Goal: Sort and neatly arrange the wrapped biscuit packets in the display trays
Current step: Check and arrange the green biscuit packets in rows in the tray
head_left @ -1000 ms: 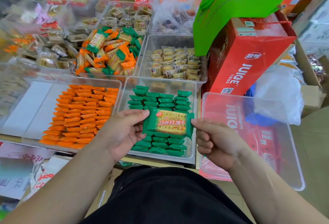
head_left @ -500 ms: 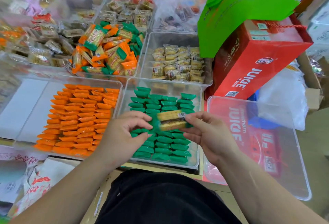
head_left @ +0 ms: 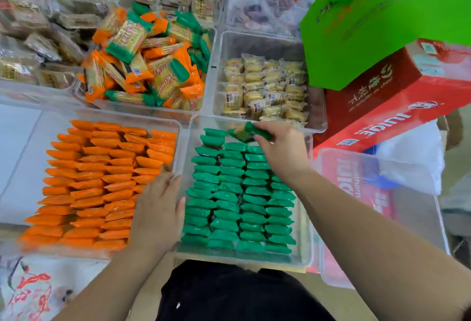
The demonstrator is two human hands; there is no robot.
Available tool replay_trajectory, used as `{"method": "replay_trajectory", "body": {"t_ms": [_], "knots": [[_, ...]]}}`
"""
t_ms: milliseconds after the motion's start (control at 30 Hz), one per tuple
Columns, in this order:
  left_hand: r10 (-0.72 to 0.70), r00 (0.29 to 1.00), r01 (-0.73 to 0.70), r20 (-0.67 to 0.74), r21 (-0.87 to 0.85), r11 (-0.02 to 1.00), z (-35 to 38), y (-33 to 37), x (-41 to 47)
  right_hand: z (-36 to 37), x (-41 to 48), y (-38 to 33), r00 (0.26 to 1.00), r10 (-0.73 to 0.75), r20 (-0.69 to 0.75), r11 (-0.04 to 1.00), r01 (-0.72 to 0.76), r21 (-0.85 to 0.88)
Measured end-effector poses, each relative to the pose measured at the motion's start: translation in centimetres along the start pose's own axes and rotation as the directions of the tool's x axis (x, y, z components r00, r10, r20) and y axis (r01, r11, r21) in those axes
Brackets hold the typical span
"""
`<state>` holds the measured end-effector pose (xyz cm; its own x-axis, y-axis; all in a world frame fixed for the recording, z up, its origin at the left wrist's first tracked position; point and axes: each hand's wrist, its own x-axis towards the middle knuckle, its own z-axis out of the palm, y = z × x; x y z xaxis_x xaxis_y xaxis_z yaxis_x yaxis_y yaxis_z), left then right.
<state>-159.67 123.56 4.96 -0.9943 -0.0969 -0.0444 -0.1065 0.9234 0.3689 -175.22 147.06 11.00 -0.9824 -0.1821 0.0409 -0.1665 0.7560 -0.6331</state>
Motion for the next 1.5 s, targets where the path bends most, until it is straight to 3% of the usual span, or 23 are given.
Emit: {"method": "replay_trajectory", "body": {"t_ms": [200,367,500,800,867,1000,1067,1167,1267,1367,1500], "knots": [[0.052,0.995,-0.063,-0.088,-0.126,0.990,1.4,-1.4,-0.3,3.2,1.9,0.6,0.978,0.108,0.181,0.976,-0.069,-0.206],[0.061,0.994,-0.078,-0.093,-0.187,0.979,1.9,-1.9,-0.2,5.2,2.8,0.4,0.988,0.096,0.120,0.951,-0.056,-0.304],[0.074,0.989,-0.098,-0.126,-0.198,0.975,2.0,-2.0,-0.2,6.3,3.1,-0.1,0.984,0.059,0.167,0.957,-0.008,-0.291],[0.097,0.985,-0.127,-0.143,-0.220,0.967,2.3,-2.3,-0.1,6.4,3.6,0.4,0.942,0.171,0.289,0.901,-0.032,-0.432],[0.096,0.986,-0.125,-0.133,-0.231,0.965,2.3,-2.4,-0.2,6.3,3.2,0.2,0.946,0.140,0.292,0.890,0.009,-0.456],[0.096,0.991,-0.114,-0.090,-0.236,0.965,2.0,-2.6,-0.1,5.8,-0.4,-0.2,0.983,-0.013,0.180,0.943,0.072,-0.325],[0.134,0.989,-0.145,-0.062,-0.221,0.965,1.7,-2.9,-0.1,5.7,-3.2,-0.1,0.978,-0.077,0.192,0.941,0.135,-0.310],[0.182,0.982,-0.186,-0.040,-0.125,0.975,1.3,-3.3,-1.1,5.6,-7.1,-0.7,0.925,-0.099,0.366,0.959,0.186,-0.212],[0.188,0.981,-0.191,-0.048,-0.061,0.980,1.0,-3.2,-3.2,6.5,-9.9,-1.6,0.767,-0.105,0.633,0.967,0.228,-0.117],[0.192,0.980,-0.193,-0.050,-0.012,0.981,1.0,-3.1,-5.0,8.1,-11.1,-2.3,0.658,-0.136,0.741,0.937,0.329,-0.120],[0.165,0.985,-0.166,-0.040,-0.017,0.986,1.3,-4.0,-6.4,9.5,-11.6,-2.9,0.671,-0.110,0.733,0.870,0.422,-0.255]]}}
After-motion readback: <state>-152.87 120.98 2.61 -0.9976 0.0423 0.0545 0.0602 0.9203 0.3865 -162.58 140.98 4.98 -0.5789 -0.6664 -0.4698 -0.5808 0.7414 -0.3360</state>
